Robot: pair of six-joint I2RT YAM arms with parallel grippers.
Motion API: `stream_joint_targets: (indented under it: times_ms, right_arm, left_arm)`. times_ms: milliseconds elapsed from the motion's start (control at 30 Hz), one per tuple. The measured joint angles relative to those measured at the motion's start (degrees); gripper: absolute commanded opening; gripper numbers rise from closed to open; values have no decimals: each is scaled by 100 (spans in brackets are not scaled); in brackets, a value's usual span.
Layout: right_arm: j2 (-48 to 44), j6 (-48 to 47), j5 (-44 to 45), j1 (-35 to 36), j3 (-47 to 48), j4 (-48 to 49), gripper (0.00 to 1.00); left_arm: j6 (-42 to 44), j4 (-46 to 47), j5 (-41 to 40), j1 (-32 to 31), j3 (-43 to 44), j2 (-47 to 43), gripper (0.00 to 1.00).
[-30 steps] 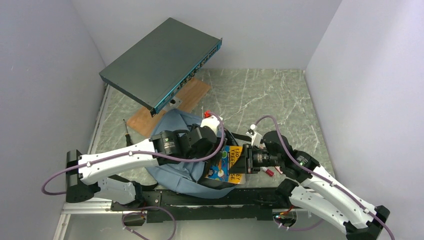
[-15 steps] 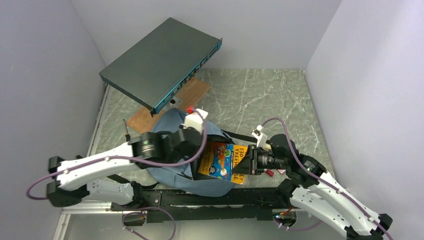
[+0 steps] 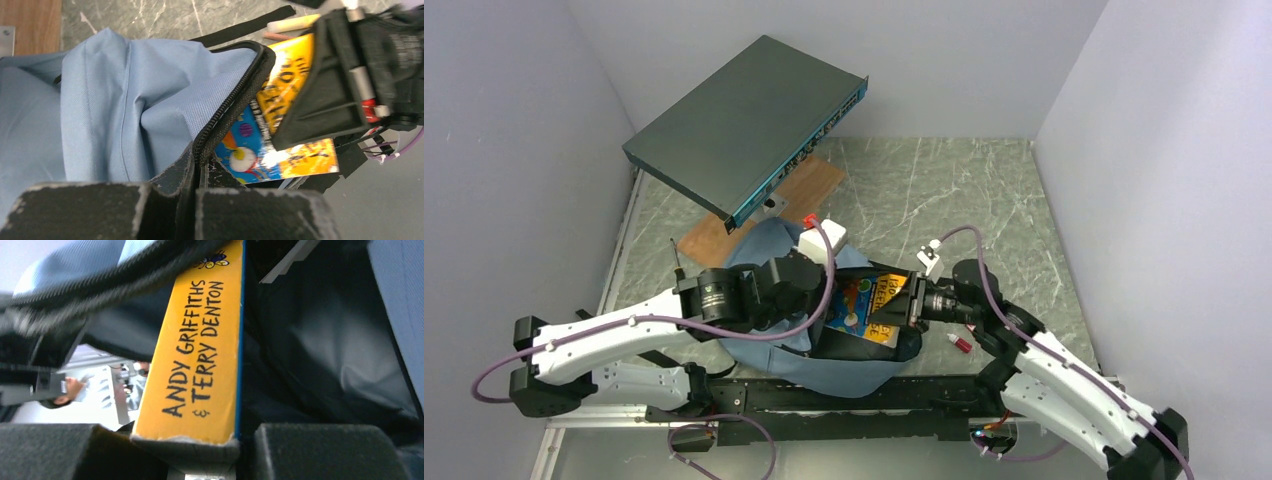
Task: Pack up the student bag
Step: Place the book in the student bag.
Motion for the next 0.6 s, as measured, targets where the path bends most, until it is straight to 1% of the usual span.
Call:
stream_joint_targets:
  times_ms: [133, 267, 300, 367, 433, 500, 533, 600]
  right_arm:
    - [616, 638, -109, -28, -343, 1158, 0]
    - [1176, 944, 33, -22, -422, 2035, 0]
    - [1353, 977, 92, -22, -426, 2262, 10]
    - [1834, 970, 238, -9, -435, 2785, 27]
    - [2302, 850, 326, 48, -439, 3141, 41]
    - [2658, 671, 328, 120, -498, 3327, 58]
    - [2695, 540, 332, 136, -540, 3292, 65]
    - [2594, 330, 361, 162, -616, 3143, 73]
  left_arm:
    - [151, 229, 208, 0, 96, 260, 0]
    - [313, 422, 442, 0, 415, 723, 0]
    - [339, 468, 476, 0, 463, 811, 0]
    - [350, 595, 511, 0, 476, 914, 0]
    - [348, 660, 516, 0, 472, 935, 0]
    - [337, 704, 507, 0, 470, 931, 0]
    - [326, 713, 492, 0, 470, 931, 0]
    - [289, 713, 466, 0, 455, 929, 0]
